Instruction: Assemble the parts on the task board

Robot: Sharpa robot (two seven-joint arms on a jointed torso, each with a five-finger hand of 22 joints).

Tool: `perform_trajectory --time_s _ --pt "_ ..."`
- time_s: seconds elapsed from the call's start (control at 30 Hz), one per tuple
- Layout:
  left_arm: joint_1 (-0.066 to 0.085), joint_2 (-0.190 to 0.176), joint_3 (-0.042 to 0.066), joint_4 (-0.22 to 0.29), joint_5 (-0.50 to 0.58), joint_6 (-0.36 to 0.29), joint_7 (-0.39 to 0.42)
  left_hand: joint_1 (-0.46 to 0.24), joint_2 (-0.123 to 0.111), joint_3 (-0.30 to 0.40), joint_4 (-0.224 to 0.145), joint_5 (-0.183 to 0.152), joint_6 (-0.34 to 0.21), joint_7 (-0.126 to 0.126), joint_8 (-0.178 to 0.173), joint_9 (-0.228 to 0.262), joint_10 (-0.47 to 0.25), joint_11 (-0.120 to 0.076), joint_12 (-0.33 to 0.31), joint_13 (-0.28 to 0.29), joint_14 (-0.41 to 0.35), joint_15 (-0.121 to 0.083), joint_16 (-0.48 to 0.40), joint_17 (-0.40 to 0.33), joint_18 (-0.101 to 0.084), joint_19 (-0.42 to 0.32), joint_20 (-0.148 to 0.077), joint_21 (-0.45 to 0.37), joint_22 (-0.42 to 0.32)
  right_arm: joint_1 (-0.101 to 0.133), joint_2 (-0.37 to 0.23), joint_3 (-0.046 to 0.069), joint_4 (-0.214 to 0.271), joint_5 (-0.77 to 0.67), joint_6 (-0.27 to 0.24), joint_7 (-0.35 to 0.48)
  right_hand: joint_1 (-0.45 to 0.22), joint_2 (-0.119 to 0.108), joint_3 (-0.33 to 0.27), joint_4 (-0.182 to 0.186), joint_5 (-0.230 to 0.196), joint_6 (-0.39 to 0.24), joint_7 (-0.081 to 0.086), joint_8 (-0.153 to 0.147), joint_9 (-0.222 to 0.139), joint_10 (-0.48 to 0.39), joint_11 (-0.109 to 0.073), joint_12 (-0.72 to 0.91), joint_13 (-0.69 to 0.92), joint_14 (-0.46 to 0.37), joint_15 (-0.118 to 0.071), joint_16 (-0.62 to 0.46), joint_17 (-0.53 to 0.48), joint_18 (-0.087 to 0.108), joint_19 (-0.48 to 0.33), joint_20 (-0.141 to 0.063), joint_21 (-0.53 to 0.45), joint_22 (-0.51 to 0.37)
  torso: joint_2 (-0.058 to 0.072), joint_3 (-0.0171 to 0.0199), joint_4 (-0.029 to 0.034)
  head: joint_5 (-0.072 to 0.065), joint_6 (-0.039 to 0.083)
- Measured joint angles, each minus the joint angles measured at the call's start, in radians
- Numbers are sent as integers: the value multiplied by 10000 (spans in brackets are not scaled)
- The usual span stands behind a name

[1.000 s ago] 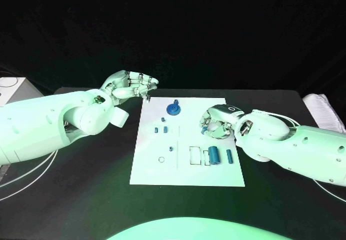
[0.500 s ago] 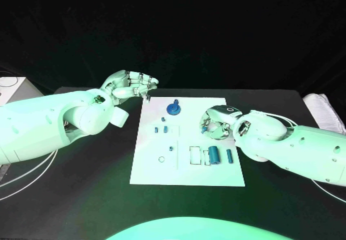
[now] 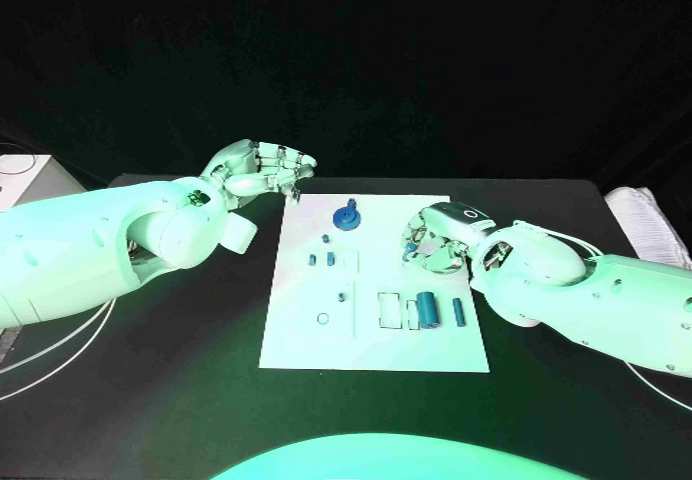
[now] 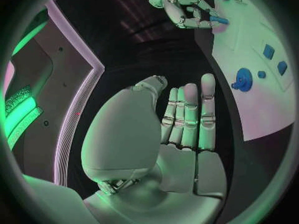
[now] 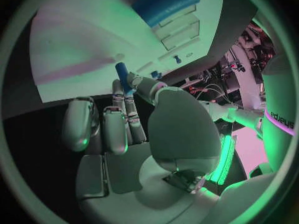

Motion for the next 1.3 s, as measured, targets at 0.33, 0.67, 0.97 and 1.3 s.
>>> perform_trajectory --time_s 0.33,0.67,0.97,1.3 --pt "0 130 -1 -132 66 19 -1 0 0 0 0 0 0 0 0 12 0 0 0 9 0 0 0 -1 0 0 0 0 0 277 -209 144 1283 311 -437 -2 -1 1 26 -31 45 2 -3 3 0 2 1 -2 17 0 0 38 1 0 0 0 0 17 -19 -8 -13 30 29" --pt "-1 342 -2 -220 135 51 -2 0 0 0 0 0 0 0 0 11 0 0 0 8 0 0 0 13 0 0 0 0 0 -294 1210 46 1548 513 -488 141 0 0 60 -70 45 3 -7 6 0 4 -1 -45 3 0 1 38 -56 0 -1 1 -1 -44 -37 -17 -6 146 40" --pt "-3 421 -8 -230 171 70 -2 0 0 0 0 0 0 0 0 22 0 0 0 7 0 0 0 13 0 0 0 0 0 -764 1975 -106 1171 492 -403 319 1 -1 88 -102 44 0 -11 7 0 25 -19 -68 -5 0 1 38 -83 0 -1 1 -2 -68 -20 -33 6 263 26" --pt "-2 430 -9 -202 189 89 -6 0 0 0 0 0 0 0 -1 22 0 0 0 16 0 0 -38 22 0 0 0 0 1 -1009 2142 -225 768 256 -76 233 3 -2 76 -115 38 -16 -28 9 0 42 -28 -98 8 0 1 38 -123 1 -2 1 -39 -99 -5 -20 -1 331 -22"
